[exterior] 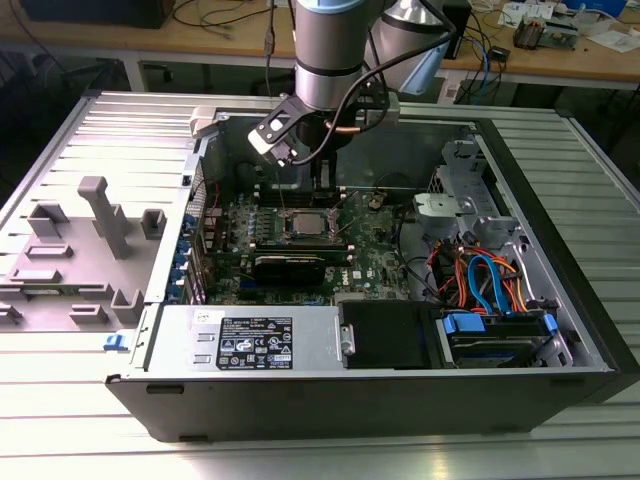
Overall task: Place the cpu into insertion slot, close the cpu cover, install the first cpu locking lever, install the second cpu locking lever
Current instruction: 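Close the cpu cover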
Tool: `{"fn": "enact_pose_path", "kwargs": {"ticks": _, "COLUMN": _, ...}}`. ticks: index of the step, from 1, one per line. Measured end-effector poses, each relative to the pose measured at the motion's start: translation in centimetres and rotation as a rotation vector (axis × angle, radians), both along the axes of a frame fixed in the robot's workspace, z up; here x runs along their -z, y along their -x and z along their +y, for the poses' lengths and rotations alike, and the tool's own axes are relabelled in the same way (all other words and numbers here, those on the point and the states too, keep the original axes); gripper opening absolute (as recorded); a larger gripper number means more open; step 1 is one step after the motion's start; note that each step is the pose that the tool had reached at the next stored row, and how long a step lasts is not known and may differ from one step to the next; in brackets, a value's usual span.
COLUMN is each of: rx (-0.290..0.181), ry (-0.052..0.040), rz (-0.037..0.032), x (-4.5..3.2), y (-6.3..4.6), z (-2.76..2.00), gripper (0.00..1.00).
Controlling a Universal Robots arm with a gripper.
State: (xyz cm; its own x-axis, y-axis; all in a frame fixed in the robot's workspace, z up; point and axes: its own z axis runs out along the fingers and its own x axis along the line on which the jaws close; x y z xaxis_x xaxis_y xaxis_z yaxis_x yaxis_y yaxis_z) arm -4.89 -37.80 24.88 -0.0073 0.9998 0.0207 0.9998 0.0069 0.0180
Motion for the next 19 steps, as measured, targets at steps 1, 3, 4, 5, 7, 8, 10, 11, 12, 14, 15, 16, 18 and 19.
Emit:
{"fn": "enact_pose_path", "kwargs": {"ticks": 1, "rx": 0.0, "ry": 0.0001, "rz": 0.0001, "x": 0.0, "y": 0.0, "z": 0.0, "gripper": 0.11}}
{"fn": "enact_pose_path", "kwargs": {"ticks": 3, "rx": 0.0, "ry": 0.0001, "rz": 0.0, "x": 0.0, "y": 0.0, "z": 0.0, "gripper": 0.11}}
{"fn": "enact_pose_path", "kwargs": {"ticks": 4, "rx": 0.0, "ry": 0.0, "rz": 0.0001, "x": 0.0, "y": 0.0, "z": 0.0, "gripper": 0.11}}
{"fn": "enact_pose_path", "kwargs": {"ticks": 5, "rx": 0.0, "ry": 0.0001, "rz": 0.0, "x": 0.0, "y": 0.0, "z": 0.0, "gripper": 0.11}}
{"fn": "enact_pose_path", "kwargs": {"ticks": 7, "rx": 0.0, "ry": 0.0001, "rz": 0.0, "x": 0.0, "y": 0.0, "z": 0.0, "gripper": 0.11}}
{"fn": "enact_pose_path", "kwargs": {"ticks": 8, "rx": 0.0, "ry": 0.0001, "rz": 0.0, "x": 0.0, "y": 0.0, "z": 0.0, "gripper": 0.11}}
{"fn": "enact_pose_path", "kwargs": {"ticks": 10, "rx": 0.0, "ry": 0.0, "rz": 0.0, "x": 0.0, "y": -0.2, "z": 0.01, "gripper": 0.11}}
{"fn": "enact_pose_path", "kwargs": {"ticks": 11, "rx": 0.0, "ry": 0.0001, "rz": 0.0, "x": 0.0, "y": -0.4, "z": 0.0, "gripper": 0.11}}
{"fn": "enact_pose_path", "kwargs": {"ticks": 12, "rx": 0.0, "ry": 0.0001, "rz": 0.0001, "x": -0.04, "y": -0.6, "z": 0.0, "gripper": 0.11}}
{"fn": "enact_pose_path", "kwargs": {"ticks": 14, "rx": 0.0, "ry": 0.0, "rz": 0.0001, "x": -0.31, "y": -0.7, "z": 0.01, "gripper": 0.11}}
{"fn": "enact_pose_path", "kwargs": {"ticks": 15, "rx": 0.0, "ry": 0.0, "rz": 0.0005, "x": -0.56, "y": -0.7, "z": 0.0, "gripper": 0.11}}
{"fn": "enact_pose_path", "kwargs": {"ticks": 16, "rx": 0.0, "ry": 0.0, "rz": 0.0007, "x": -0.85, "y": -0.8, "z": 0.0, "gripper": 0.11}}
{"fn": "enact_pose_path", "kwargs": {"ticks": 18, "rx": 0.0, "ry": 0.0, "rz": 0.0007, "x": -1.12, "y": -0.8, "z": 0.0, "gripper": 0.11}}
{"fn": "enact_pose_path", "kwargs": {"ticks": 19, "rx": 0.0, "ry": 0.0, "rz": 0.0007, "x": -1.26, "y": -0.8, "z": 0.0, "gripper": 0.11}}
